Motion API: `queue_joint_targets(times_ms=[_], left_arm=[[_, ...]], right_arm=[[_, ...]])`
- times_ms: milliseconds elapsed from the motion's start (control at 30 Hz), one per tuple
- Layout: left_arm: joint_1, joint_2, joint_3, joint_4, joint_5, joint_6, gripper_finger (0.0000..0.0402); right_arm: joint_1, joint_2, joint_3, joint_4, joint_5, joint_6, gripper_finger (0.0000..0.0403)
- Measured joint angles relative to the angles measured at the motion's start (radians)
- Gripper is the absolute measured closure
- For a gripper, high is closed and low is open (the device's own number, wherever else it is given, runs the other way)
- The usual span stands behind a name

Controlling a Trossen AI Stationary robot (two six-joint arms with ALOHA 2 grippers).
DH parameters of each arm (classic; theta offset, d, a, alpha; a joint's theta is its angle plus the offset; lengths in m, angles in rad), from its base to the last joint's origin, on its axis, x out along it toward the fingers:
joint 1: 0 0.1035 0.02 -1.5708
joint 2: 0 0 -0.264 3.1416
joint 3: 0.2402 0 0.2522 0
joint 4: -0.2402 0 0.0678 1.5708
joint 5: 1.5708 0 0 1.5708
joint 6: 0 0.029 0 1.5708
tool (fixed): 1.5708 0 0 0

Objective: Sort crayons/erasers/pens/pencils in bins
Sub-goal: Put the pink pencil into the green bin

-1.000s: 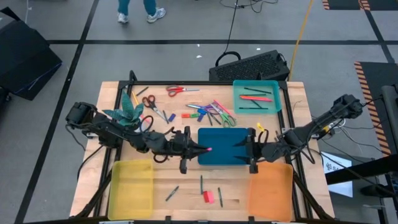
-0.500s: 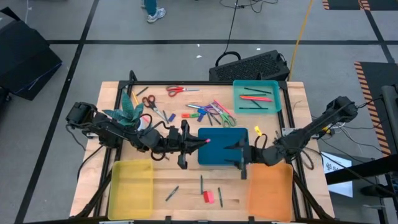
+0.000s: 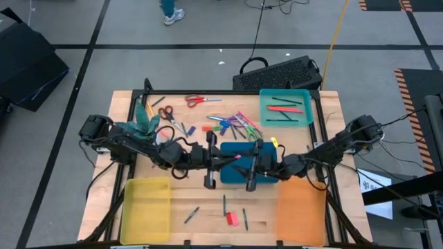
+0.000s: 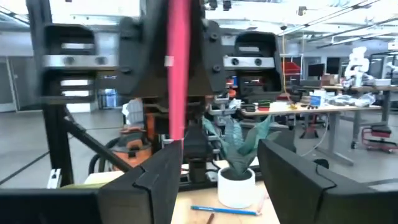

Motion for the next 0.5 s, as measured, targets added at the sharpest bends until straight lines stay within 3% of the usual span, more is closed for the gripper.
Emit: queue_joint_targets(times_ms=[233,500], left_arm=[[0.020,0.068,0.085,-0.004,0.060,-0.028,0.0382],[0.037,0.084,0.110,0.001,0.097,-0.026,0.0388]], right_arm=[[-0.014,-0.025,0.029,-0.004,-0.164,-0.031,0.0200],[-0.014,-0.084,0.031,-0.066,-0.174,-0.036,0.0200]])
